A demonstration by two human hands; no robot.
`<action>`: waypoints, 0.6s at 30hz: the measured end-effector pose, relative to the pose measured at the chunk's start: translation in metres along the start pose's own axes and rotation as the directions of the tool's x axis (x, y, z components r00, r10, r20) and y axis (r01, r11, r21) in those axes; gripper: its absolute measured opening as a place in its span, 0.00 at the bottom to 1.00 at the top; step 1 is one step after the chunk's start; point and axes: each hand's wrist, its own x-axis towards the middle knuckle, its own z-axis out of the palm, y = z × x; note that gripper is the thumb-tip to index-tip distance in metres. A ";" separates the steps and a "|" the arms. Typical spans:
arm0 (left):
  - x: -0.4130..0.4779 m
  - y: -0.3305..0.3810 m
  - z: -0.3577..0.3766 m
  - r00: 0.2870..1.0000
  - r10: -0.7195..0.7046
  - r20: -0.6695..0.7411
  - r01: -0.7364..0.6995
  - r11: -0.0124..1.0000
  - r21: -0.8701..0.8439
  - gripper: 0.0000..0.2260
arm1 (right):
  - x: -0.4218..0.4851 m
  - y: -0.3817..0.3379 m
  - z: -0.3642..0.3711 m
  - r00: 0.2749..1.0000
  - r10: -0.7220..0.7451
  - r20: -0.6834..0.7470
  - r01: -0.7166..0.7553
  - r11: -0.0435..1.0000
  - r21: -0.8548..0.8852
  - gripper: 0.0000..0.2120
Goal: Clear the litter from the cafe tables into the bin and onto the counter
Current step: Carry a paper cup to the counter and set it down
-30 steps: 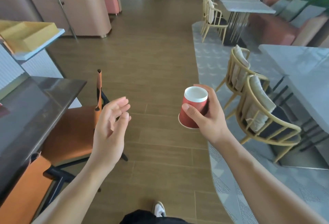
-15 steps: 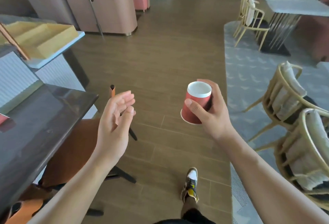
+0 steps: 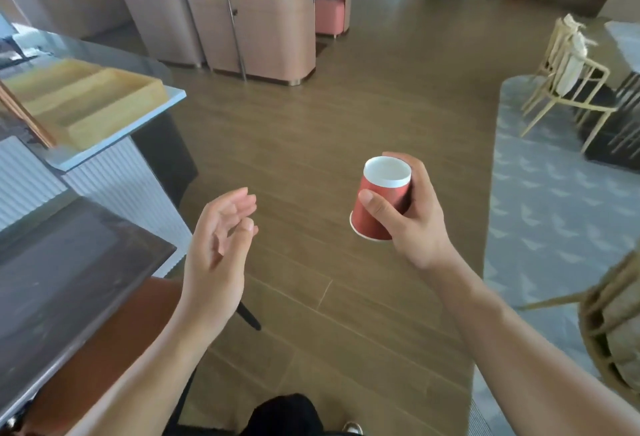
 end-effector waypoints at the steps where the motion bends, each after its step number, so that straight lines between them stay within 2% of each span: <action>1: 0.015 -0.004 0.004 1.000 -0.001 -0.016 0.001 1.000 0.000 0.16 | 0.017 0.005 0.000 1.000 0.000 0.013 0.000 1.000 0.001 0.29; 10: 0.173 -0.071 0.029 0.994 0.019 -0.110 -0.019 1.000 -0.003 0.19 | 0.191 0.070 0.024 0.996 -0.001 0.087 0.000 1.000 0.010 0.30; 18: 0.359 -0.145 0.025 0.986 0.032 -0.164 -0.028 0.999 0.025 0.15 | 0.388 0.109 0.084 0.993 -0.029 0.117 0.025 0.999 0.039 0.27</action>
